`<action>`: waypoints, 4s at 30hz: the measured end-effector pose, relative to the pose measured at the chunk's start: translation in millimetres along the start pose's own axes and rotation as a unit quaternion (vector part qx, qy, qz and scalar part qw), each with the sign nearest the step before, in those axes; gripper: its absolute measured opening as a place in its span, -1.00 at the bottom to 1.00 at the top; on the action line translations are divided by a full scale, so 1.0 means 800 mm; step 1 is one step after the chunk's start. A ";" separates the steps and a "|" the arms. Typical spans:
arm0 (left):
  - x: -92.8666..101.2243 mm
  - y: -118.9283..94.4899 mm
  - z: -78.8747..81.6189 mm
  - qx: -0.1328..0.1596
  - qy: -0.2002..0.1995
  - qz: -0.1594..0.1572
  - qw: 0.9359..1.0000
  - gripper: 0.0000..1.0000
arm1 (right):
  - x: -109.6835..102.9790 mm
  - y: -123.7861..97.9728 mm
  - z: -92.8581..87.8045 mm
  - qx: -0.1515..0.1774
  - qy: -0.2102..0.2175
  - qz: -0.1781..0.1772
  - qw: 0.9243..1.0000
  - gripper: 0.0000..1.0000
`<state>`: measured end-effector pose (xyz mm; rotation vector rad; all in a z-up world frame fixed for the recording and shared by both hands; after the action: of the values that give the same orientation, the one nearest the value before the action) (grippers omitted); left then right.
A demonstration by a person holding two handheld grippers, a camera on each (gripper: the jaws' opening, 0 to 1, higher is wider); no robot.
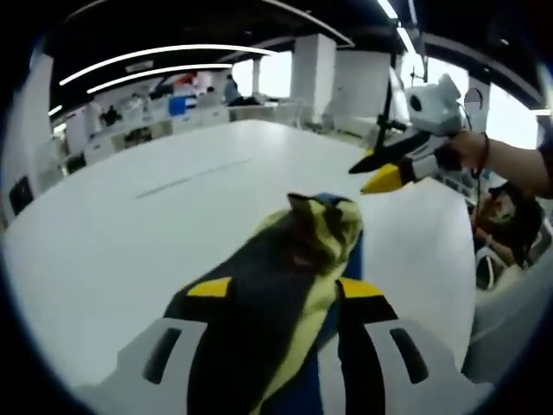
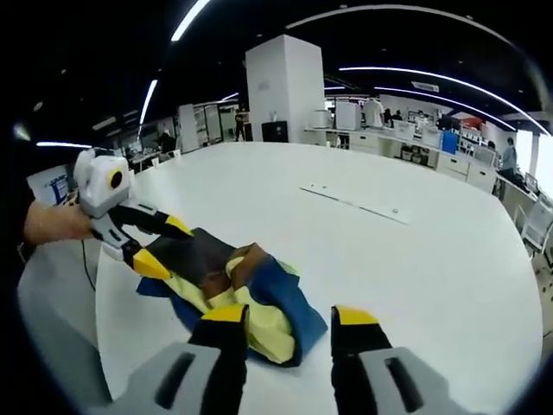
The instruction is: Fold the garment on the visible template until the final outline fits inside the template.
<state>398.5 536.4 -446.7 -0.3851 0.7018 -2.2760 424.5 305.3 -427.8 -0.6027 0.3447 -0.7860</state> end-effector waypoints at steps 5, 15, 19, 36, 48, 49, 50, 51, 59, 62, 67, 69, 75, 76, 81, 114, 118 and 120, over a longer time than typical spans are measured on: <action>0.001 0.014 -0.002 -0.013 0.011 -0.003 1.000 -0.18 | 0.002 0.011 -0.004 -0.008 0.002 0.011 1.000 -0.41; -0.002 0.034 -0.004 -0.031 0.027 0.013 0.999 -0.27 | 0.002 0.030 -0.012 -0.028 -0.006 0.019 0.999 -0.58; -0.003 0.038 -0.004 -0.033 0.036 0.014 0.999 -0.37 | 0.002 0.034 -0.014 -0.031 -0.001 0.019 0.999 -0.67; 0.000 0.041 -0.001 -0.026 0.009 0.003 1.000 -1.00 | 0.008 0.031 -0.011 -0.026 -0.006 0.001 1.000 -1.00; -0.008 0.013 0.025 0.012 0.007 0.019 1.000 -1.00 | 0.027 0.011 -0.004 -0.016 -0.007 -0.039 0.999 -1.00; -0.011 0.009 0.028 0.016 0.009 0.021 1.000 -1.00 | 0.030 0.008 -0.002 -0.013 -0.005 -0.045 0.999 -1.00; -0.012 0.006 0.031 0.019 0.011 0.024 0.999 -1.00 | 0.031 0.006 -0.001 -0.012 -0.004 -0.048 0.999 -1.00; -0.013 0.003 0.033 0.021 0.012 0.026 0.999 -1.00 | 0.033 0.004 -0.001 -0.011 -0.003 -0.051 0.999 -1.00; -0.035 -0.025 0.053 0.044 0.022 0.052 0.997 -1.00 | 0.042 -0.009 0.013 0.000 -0.006 -0.069 0.998 -1.00; -0.048 -0.036 0.058 0.053 0.020 0.067 0.996 -1.00 | 0.048 -0.009 0.017 -0.002 -0.003 -0.081 0.997 -1.00; -0.079 -0.052 0.063 0.065 0.011 0.101 0.993 -1.00 | 0.060 0.002 0.023 -0.016 0.006 -0.096 0.995 -1.00; -0.094 -0.055 0.062 0.063 0.005 0.114 0.991 -1.00 | 0.067 0.008 0.024 -0.022 0.011 -0.104 0.994 -1.00; -0.127 -0.061 0.057 0.059 -0.012 0.134 0.989 -1.00 | 0.081 0.025 0.029 -0.028 0.024 -0.109 0.993 -1.00; -0.130 -0.062 0.056 0.057 -0.011 0.137 0.989 -1.00 | 0.083 0.026 0.030 -0.029 0.024 -0.109 0.993 -1.00; -0.151 -0.061 0.051 0.047 -0.017 0.155 0.987 -1.00 | 0.094 0.038 0.040 -0.027 0.039 -0.120 0.992 -1.00; -0.241 -0.018 0.000 -0.030 -0.060 0.186 0.980 -1.00 | 0.157 0.123 0.042 -0.054 0.101 -0.146 0.983 -1.00; -0.246 -0.015 -0.005 -0.038 -0.059 0.189 0.980 -1.00 | 0.158 0.129 0.041 -0.058 0.098 -0.152 0.982 -1.00; -0.248 -0.014 -0.008 -0.042 -0.057 0.189 0.979 -1.00 | 0.157 0.131 0.040 -0.057 0.105 -0.150 0.981 -1.00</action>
<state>529.0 686.1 -458.9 -0.3826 0.7447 -1.8558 582.2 281.6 -476.6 -0.6910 0.5029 -1.1305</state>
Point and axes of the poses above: the point that each gripper's makers call its tool centre point, and the gripper's own axes: y roughly forward along the fingers, x roughly to its right, z roughly out of its top, the point moved 7 cm from there along -y, roughly backward along the fingers, and after that the axes turned 5 degrees about -x, right-handed, at the moved point
